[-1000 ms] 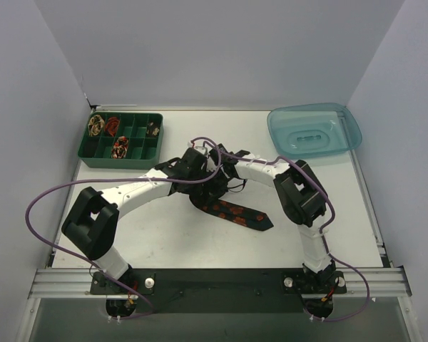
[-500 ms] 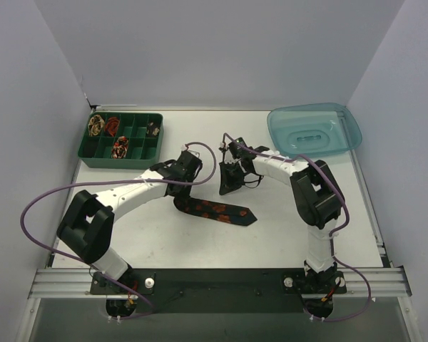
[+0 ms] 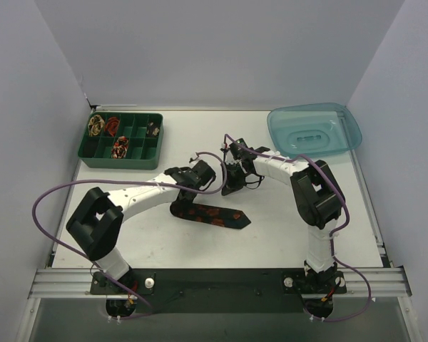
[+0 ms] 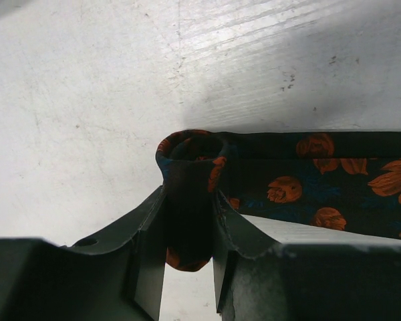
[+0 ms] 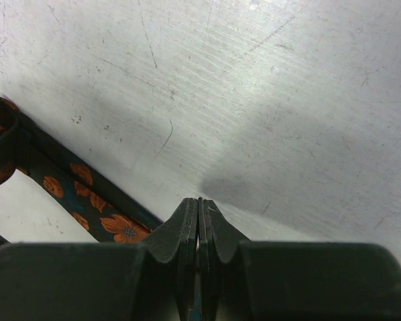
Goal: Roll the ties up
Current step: Roll the tie at the center of the board.
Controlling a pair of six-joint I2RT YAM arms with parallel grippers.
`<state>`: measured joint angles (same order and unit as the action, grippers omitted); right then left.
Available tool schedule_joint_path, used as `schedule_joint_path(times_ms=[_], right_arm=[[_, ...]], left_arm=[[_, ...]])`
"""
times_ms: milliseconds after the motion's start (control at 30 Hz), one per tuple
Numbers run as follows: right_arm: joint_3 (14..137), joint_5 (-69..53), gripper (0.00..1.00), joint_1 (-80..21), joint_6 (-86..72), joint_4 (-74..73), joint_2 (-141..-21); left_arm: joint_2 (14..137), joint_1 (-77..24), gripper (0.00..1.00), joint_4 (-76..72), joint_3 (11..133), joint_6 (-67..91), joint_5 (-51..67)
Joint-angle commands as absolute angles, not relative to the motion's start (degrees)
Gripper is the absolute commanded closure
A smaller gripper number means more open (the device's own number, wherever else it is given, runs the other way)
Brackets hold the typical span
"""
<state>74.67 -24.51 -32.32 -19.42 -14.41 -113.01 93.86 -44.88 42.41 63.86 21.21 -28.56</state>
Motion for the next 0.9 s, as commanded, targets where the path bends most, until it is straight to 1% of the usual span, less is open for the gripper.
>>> schedule_joint_path(times_ms=[0,267,400,467,633,867], right_arm=[[74.53,-23.2,0.96,-32.08,-18.72,-16.52,-110.57],[74.62,-22.76,0.96,-32.08,-18.72,-16.87,-110.92],[74.71,-22.76,0.96,-32.08,-18.81,-16.96,-111.36],[74.79,-22.68,0.96,-32.08,-18.72,-17.14,-111.62],[74.97,-22.76,0.96,-32.08,-18.72,-17.31,-111.97],[75.15,-22.5,0.96,-32.08,-18.55,-17.93,-111.8]], left_arm=[[95.8,-47.9,0.8,44.12,66.8,23.38,-30.32],[97.73,-51.41,0.79,42.37,66.62,25.48,-27.43],[98.09,-52.64,0.73,40.79,65.74,26.63,-25.58],[97.82,-53.26,0.71,40.0,64.96,26.98,-24.7],[96.42,-54.49,0.53,37.62,63.2,27.6,-22.41],[93.52,-55.63,0.4,34.28,59.77,27.86,-19.87]])
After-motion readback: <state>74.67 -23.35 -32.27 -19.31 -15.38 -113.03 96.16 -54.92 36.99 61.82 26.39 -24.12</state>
